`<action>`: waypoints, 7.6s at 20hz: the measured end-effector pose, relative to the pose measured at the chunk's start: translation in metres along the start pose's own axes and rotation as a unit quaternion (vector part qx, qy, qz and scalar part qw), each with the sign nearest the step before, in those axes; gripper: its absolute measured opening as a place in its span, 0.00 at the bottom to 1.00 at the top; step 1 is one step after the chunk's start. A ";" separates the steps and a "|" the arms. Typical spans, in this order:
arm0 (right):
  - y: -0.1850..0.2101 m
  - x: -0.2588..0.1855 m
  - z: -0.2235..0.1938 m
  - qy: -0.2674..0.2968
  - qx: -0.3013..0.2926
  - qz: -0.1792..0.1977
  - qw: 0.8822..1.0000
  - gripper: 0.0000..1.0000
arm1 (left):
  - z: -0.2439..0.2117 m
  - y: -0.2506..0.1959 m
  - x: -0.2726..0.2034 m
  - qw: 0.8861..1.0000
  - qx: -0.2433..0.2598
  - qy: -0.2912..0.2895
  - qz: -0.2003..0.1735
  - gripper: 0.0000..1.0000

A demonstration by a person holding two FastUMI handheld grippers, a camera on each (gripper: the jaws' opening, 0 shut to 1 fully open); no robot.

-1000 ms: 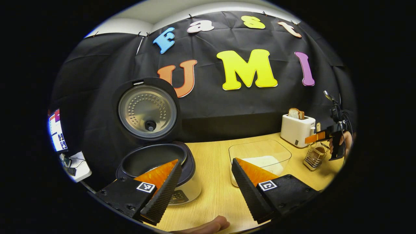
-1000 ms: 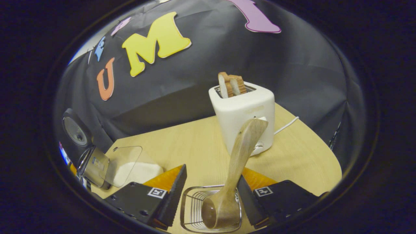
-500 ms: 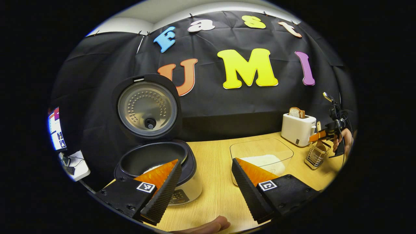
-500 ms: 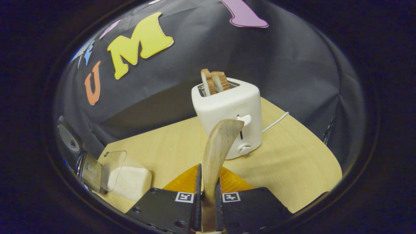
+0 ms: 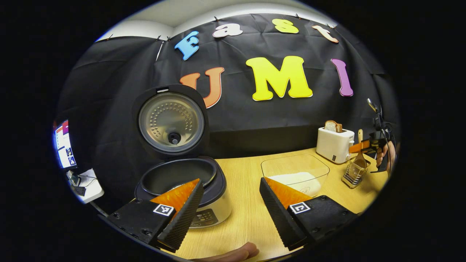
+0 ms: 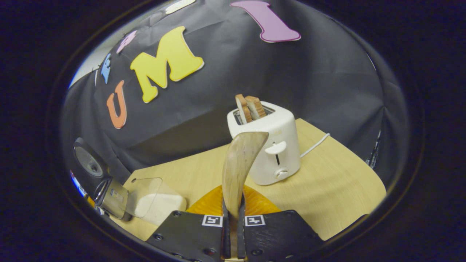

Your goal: Close the left gripper, press the button to open the rice cooker; take a wooden spoon from the chopstick holder with the right hand, scoop a spoonful of rice and pour it into the rice cooker, then put the wooden spoon back into the chopstick holder.

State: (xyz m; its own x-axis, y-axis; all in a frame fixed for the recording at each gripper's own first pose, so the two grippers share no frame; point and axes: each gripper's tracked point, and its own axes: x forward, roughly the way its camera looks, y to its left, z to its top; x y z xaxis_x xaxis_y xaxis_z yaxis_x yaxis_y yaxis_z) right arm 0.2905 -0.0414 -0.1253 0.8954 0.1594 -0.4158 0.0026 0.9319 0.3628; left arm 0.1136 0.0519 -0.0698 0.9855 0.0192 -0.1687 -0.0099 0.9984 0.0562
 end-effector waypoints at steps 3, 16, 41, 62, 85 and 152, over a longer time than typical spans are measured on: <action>0.007 -0.018 0.018 -0.027 -0.032 -0.016 0.999 0.07 | -0.002 0.010 -0.008 1.000 -0.006 -0.004 0.004 0.99; 0.092 -0.056 0.048 -0.084 -0.090 -0.024 0.992 0.07 | -0.016 0.066 -0.046 0.999 -0.035 -0.023 0.009 0.99; 0.261 0.069 -0.050 -0.097 -0.328 -0.057 0.938 0.08 | -0.071 0.140 -0.045 0.993 -0.112 0.007 0.024 0.99; 0.267 0.088 -0.112 -0.015 -0.164 -0.092 0.982 0.07 | -0.086 0.146 -0.038 0.993 -0.120 0.004 0.018 0.99; 0.255 0.067 -0.072 -0.050 0.333 0.071 0.939 0.05 | -0.072 0.139 -0.042 0.995 -0.095 0.005 0.022 0.99; 0.611 -0.009 -0.130 -0.117 -0.369 0.206 0.899 0.07 | -0.088 0.190 -0.110 0.992 -0.111 0.011 0.066 0.98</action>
State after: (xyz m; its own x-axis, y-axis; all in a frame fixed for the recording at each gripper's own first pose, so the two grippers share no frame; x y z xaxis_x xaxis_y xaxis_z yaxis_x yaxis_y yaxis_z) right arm 0.2260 0.5689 -0.0081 0.8224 0.5473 -0.1551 -0.5688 0.7860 -0.2423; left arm -0.0115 0.2445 -0.1274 0.9690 0.1497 -0.1965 -0.1786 0.9741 -0.1384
